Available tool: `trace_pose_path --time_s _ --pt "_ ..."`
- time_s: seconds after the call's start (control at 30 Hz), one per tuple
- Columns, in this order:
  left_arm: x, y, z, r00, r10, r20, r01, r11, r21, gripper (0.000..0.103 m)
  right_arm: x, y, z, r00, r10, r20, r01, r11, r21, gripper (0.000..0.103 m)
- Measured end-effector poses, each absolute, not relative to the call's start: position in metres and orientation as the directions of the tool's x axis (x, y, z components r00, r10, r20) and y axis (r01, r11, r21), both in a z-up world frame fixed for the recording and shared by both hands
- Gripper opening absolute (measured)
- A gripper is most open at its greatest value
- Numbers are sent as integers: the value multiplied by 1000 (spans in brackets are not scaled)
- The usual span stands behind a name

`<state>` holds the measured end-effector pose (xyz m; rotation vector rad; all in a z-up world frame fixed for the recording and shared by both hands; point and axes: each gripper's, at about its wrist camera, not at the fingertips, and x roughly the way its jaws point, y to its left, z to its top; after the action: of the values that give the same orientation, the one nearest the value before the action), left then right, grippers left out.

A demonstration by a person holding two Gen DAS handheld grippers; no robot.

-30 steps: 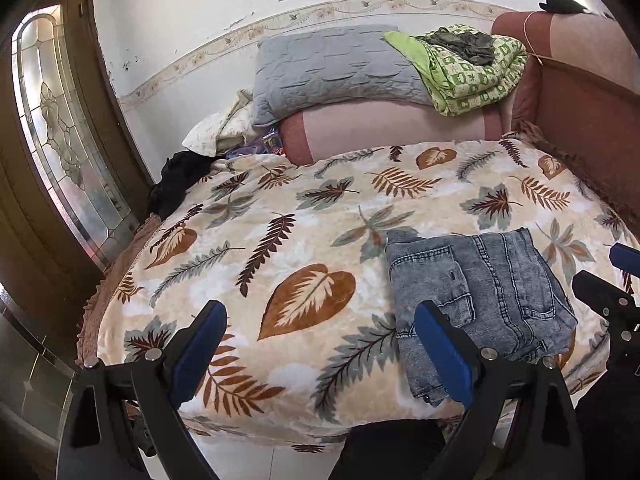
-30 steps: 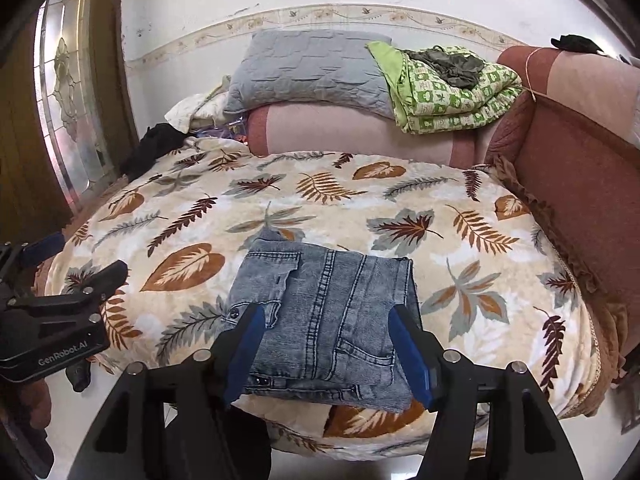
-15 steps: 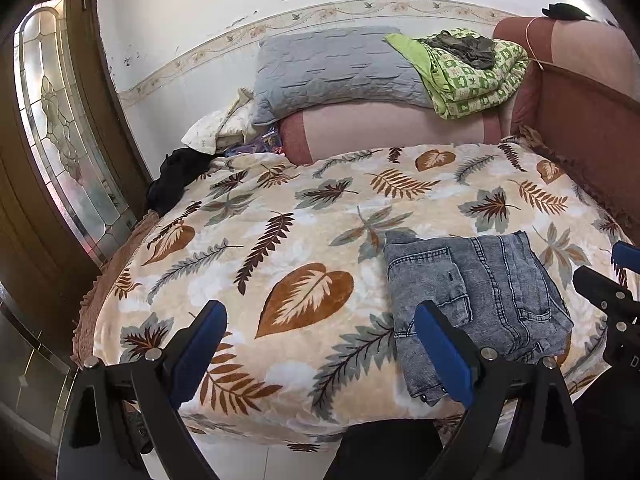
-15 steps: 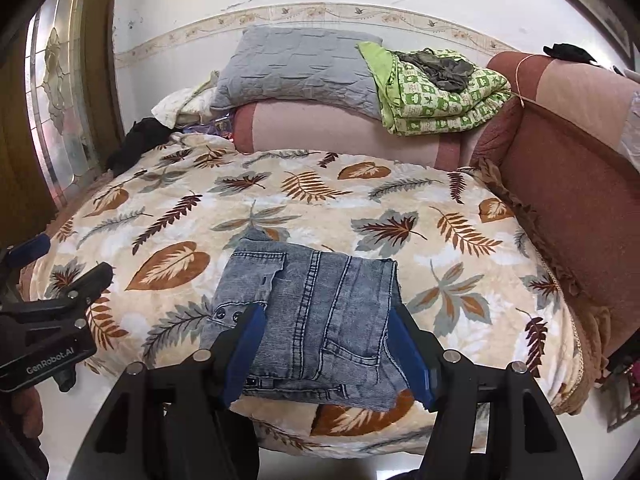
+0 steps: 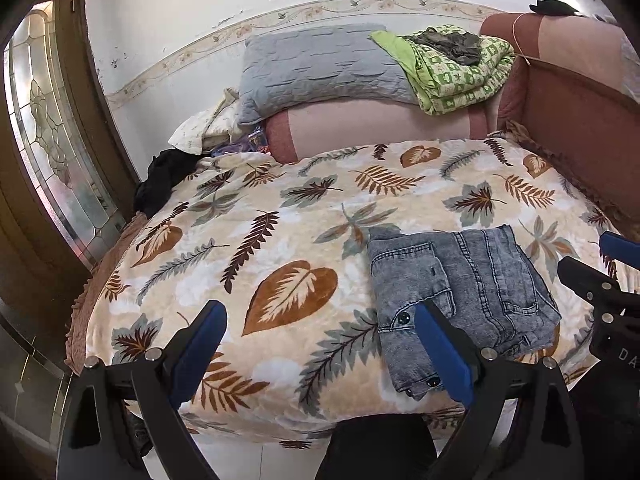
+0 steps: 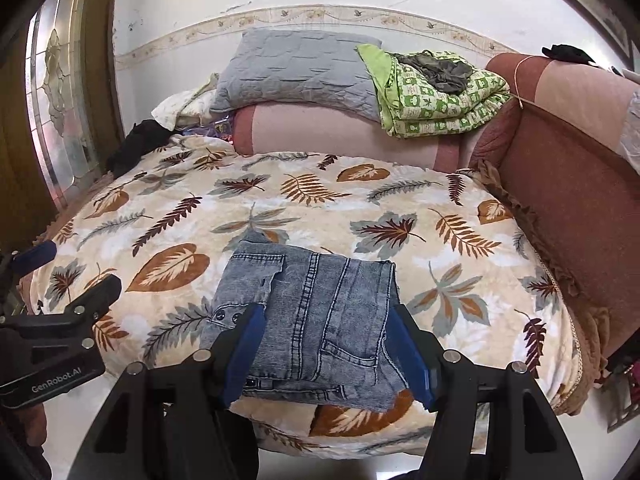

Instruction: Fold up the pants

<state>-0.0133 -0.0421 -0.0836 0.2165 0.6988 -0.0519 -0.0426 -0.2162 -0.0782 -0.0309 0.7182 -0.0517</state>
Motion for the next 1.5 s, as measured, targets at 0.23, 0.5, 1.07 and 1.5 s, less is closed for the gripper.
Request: trace_pose_path --time_s 0.23,0.5,1.07,1.5 --pt "-14 -40 -82 768 21 -640 119 977 175 95 -43 -215 -79 753 -70 -654 41 997 -60 68" --pt "-15 -40 -82 767 19 -641 121 977 173 95 -44 -215 -79 754 -72 -653 42 997 -62 68" --pt "-19 -42 -78 775 5 -632 128 978 164 95 -45 -216 -77 761 -77 -644 48 997 -63 68" --pt "-22 -42 -74 779 -7 -627 132 979 153 95 -48 -215 -73 772 -86 -630 55 996 -68 68"
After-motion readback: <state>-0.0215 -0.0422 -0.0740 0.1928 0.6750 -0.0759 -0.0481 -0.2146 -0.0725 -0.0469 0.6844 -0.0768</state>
